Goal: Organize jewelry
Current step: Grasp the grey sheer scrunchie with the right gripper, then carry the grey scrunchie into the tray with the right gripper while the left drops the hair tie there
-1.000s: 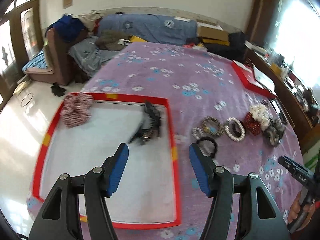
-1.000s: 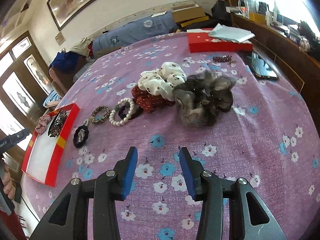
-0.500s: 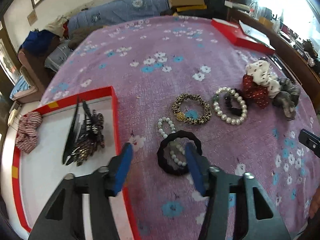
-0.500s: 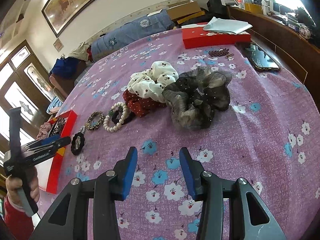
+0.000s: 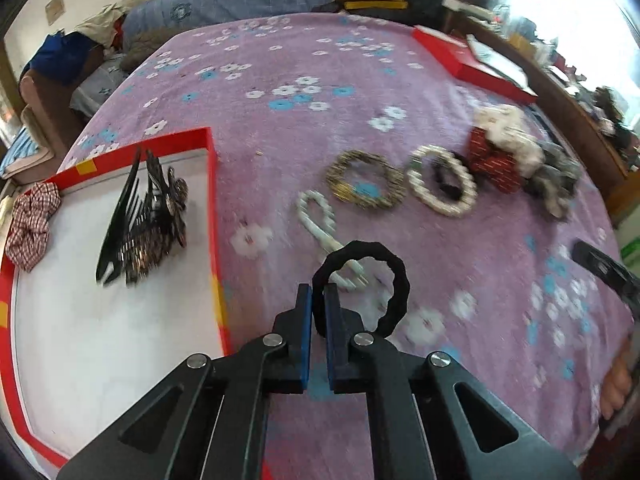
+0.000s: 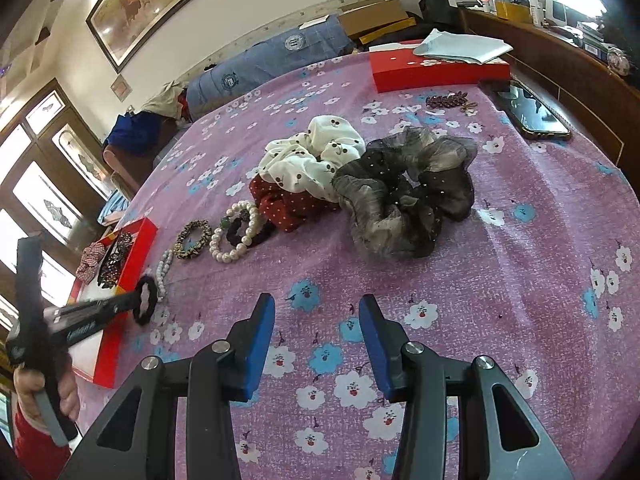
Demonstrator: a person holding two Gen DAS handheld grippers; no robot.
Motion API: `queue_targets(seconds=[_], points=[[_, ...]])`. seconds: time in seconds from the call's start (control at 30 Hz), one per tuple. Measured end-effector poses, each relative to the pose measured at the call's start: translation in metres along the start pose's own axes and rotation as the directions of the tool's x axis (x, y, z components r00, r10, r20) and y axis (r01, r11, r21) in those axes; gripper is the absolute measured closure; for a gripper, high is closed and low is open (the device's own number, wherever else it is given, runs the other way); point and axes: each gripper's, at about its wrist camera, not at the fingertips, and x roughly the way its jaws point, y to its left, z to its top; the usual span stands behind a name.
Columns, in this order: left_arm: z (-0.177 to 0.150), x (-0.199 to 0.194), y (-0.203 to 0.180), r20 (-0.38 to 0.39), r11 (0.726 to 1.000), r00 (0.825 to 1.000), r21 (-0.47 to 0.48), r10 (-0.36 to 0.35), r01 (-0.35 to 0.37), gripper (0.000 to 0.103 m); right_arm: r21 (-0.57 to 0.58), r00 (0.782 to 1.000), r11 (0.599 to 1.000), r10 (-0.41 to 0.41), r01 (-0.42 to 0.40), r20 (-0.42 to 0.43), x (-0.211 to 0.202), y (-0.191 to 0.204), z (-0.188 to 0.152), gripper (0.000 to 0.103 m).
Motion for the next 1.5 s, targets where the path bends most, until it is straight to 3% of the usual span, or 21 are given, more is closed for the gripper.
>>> queue_targets(seconds=[0.2, 0.33, 0.37, 0.47, 0.7, 0.97, 1.03, 1.07, 1.1, 1.2, 1.5], points=[[-0.032, -0.025, -0.020, 0.028, 0.997, 0.998, 0.055, -0.048, 0.047, 0.098, -0.002, 0.997, 0.998, 0.071, -0.071, 0.039, -0.006, 0.007, 0.010, 0.056], [-0.046, -0.022, -0.032, 0.035, 0.996, 0.999, 0.086, -0.012, 0.009, 0.098, 0.008, 0.992, 0.997, 0.075, -0.076, 0.104, -0.019, 0.009, 0.030, 0.056], [-0.048, -0.020, -0.034, 0.029, 0.996, 0.999, 0.086, -0.013, 0.011, 0.098, 0.012, 0.991, 0.997, 0.070, -0.072, 0.113, -0.022, 0.008, 0.034, 0.051], [-0.050, -0.016, -0.034, 0.015, 0.997, 0.999, 0.073, -0.030, 0.029, 0.098, 0.025, 0.989, 1.000, 0.008, -0.012, 0.149, -0.029, -0.001, 0.046, 0.043], [-0.050, -0.008, -0.033, 0.005, 0.998, 0.999, 0.057, -0.040, 0.039, 0.097, 0.110, 0.985, 0.987, -0.129, 0.117, 0.113, -0.019, -0.047, 0.054, 0.043], [-0.049, -0.006, -0.033, 0.010, 0.998, 0.999, 0.034, -0.044, 0.044, 0.097, 0.140, 0.987, 0.980, -0.151, 0.142, 0.050, 0.022, -0.061, 0.056, 0.043], [-0.050, -0.007, -0.033, 0.014, 0.999, 0.999, 0.029, -0.044, 0.044, 0.097, 0.149, 0.987, 0.978, -0.156, 0.147, 0.048, 0.029, -0.061, 0.057, 0.051], [-0.050, -0.007, -0.032, 0.016, 0.999, 0.999, 0.023, -0.048, 0.048, 0.097, 0.157, 0.987, 0.977, -0.151, 0.142, 0.049, 0.030, -0.062, 0.058, 0.074], [-0.051, -0.008, -0.032, 0.017, 0.998, 0.998, 0.018, -0.054, 0.053, 0.097, 0.161, 0.990, 0.979, -0.136, 0.127, 0.044, 0.030, -0.062, 0.058, 0.084], [-0.052, -0.017, -0.030, 0.036, 0.998, 0.997, 0.004, -0.069, 0.069, 0.097, 0.158, 0.988, 0.979, -0.137, 0.125, 0.065, 0.019, -0.061, 0.057, 0.090], [-0.064, -0.065, -0.016, 0.132, 0.994, 0.986, -0.019, -0.105, 0.108, 0.097, 0.101, 0.979, 0.991, -0.104, 0.088, 0.173, -0.043, -0.028, 0.045, 0.091]])
